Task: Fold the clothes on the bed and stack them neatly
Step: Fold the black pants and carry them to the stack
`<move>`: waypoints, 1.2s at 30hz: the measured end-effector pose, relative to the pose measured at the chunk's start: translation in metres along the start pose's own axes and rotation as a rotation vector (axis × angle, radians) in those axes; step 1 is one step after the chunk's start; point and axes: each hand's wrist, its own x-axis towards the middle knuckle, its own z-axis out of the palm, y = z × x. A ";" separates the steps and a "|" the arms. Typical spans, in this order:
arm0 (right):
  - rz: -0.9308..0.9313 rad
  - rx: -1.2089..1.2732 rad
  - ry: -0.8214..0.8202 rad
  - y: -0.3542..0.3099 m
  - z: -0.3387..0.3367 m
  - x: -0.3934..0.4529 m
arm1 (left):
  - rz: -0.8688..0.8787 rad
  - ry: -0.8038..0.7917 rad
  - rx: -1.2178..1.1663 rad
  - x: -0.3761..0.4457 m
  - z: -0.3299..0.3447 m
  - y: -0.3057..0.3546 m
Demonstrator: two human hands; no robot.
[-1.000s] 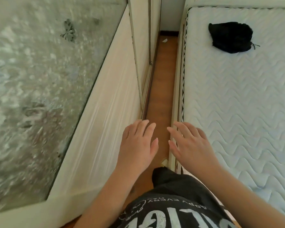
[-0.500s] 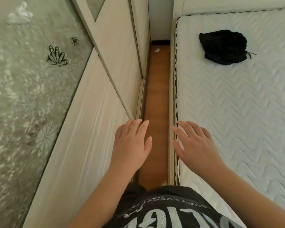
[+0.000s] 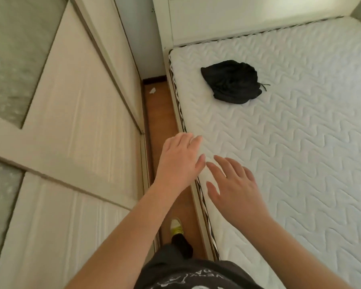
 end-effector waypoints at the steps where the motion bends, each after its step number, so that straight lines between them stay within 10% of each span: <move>1: 0.040 0.001 0.013 0.001 -0.001 0.015 | 0.022 0.004 -0.010 0.023 0.003 -0.005; 36: 0.422 -0.011 -0.017 0.105 -0.048 0.457 | 0.486 -0.003 0.012 0.468 0.025 -0.118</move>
